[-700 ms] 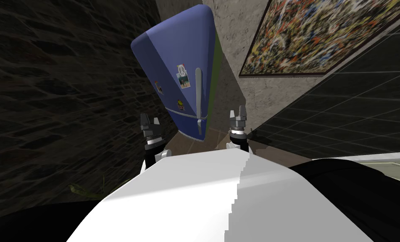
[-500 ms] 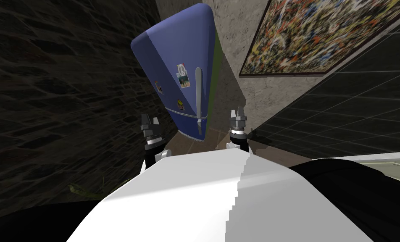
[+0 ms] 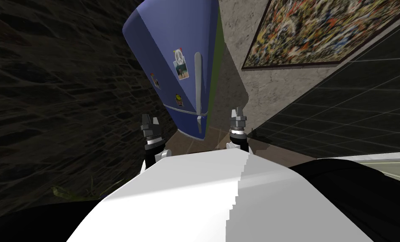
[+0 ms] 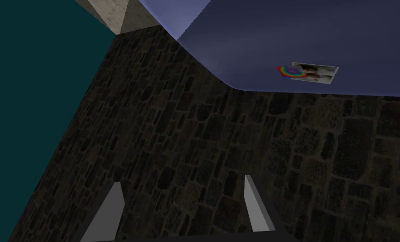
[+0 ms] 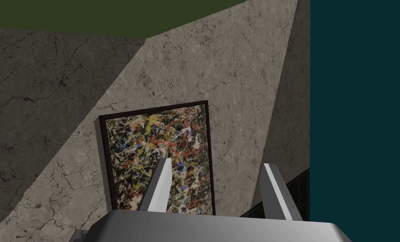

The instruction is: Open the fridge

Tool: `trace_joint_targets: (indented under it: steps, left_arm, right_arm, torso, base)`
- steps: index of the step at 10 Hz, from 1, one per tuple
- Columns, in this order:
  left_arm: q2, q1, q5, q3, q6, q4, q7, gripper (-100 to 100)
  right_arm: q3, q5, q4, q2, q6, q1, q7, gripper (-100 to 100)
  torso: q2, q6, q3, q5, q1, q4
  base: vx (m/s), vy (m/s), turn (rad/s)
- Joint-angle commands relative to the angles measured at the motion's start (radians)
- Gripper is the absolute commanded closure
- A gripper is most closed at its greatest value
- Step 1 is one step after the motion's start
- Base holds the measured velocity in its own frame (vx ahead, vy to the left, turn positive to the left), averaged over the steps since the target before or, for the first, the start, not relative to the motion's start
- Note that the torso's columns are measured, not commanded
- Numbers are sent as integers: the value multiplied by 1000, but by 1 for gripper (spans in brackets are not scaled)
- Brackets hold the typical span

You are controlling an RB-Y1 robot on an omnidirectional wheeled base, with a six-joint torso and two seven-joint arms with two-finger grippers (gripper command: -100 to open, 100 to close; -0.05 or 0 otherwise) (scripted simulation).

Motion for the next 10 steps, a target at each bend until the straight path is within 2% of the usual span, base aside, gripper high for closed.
trace_joint_targets:
  steps: [1, 2, 3, 5, 7, 10]
  left_arm:
    - [0, 0, 0, 0, 0, 0, 0, 0]
    - [0, 0, 0, 0, 0, 0, 0, 0]
    - [31, 1, -1, 0, 10, -3, 0, -100]
    - [72, 3, -2, 0, 33, -11, 1, -100]
    - [103, 6, -5, -1, 66, -22, 2, -100]
    - [131, 13, -10, -2, 130, -44, 4, -100]
  right_arm:
    - [0, 0, 0, 0, 0, 0, 0, 0]
    - [0, 0, 0, 0, 0, 0, 0, 0]
    - [0, 0, 0, 0, 0, 0, 0, 0]
    - [0, 0, 0, 0, 0, 0, 0, 0]
    - [0, 0, 0, 0, 0, 0, 0, 0]
    - [0, 0, 0, 0, 0, 0, 0, 0]
  torso:
    - [74, 0, -148, 0, 0, 74]
    - [148, 0, -295, 0, 0, 148]
    - [221, 0, -443, 0, 0, 221]
    - [264, 0, -532, 0, -1, 264]
    - [267, 0, -537, 0, -1, 268]
    - [268, 0, -537, 0, -1, 268]
  base:
    - [0, 0, 0]
    - [0, 0, 0]
    - [14, -12, -11]
    - [20, -31, -20]
    - [40, -54, -30]
    - [44, -72, -38]
